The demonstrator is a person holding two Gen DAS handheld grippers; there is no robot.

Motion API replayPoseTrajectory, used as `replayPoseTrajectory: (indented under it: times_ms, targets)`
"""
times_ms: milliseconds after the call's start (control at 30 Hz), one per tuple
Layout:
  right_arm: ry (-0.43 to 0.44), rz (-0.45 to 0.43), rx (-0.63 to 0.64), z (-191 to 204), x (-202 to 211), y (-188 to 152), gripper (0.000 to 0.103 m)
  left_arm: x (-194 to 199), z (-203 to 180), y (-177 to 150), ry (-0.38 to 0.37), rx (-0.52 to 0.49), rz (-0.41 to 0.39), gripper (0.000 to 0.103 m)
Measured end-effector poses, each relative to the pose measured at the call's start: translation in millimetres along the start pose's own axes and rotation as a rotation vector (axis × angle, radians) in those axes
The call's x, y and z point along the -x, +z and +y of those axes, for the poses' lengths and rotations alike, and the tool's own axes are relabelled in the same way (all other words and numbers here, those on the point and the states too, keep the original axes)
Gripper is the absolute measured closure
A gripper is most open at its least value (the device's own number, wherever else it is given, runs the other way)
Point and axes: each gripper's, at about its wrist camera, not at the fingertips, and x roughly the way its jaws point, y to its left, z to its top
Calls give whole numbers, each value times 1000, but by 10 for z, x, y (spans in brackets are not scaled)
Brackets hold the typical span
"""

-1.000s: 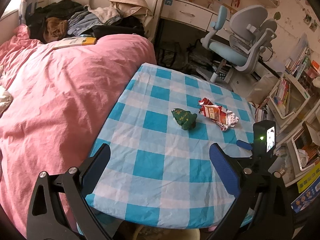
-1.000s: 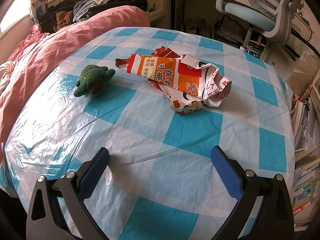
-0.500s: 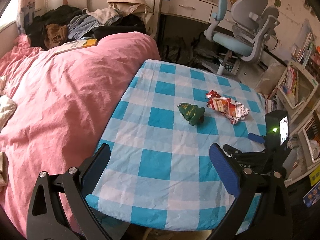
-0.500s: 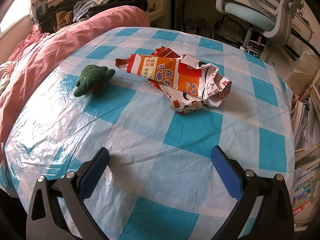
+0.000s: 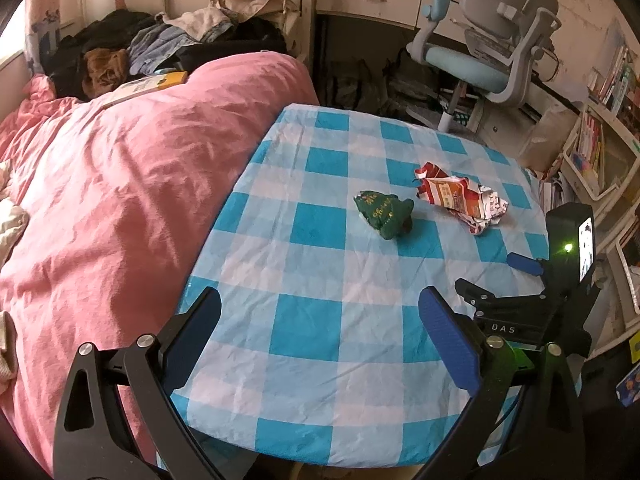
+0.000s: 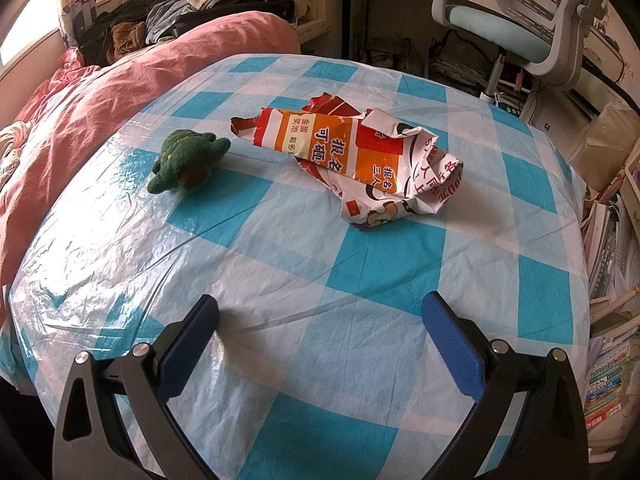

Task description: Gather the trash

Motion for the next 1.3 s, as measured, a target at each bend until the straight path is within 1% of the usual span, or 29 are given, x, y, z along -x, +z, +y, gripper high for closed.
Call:
replayPoseTrajectory:
  times_ms: [367,1000,1167,1300]
  targets:
    - [0,0,0,1,0,0,6,-88,-111,42,24,-31,8,7]
    - [0,0,0,18,-1,2,6,-270,-470,24,87,-186,24,7]
    - [-1,1,1,13,-3,3,6,-290,-498,22,84,-197,25,7]
    - [-1,-1,-1,16,-3,5,6,-357,-524,61,65,-195,42,7]
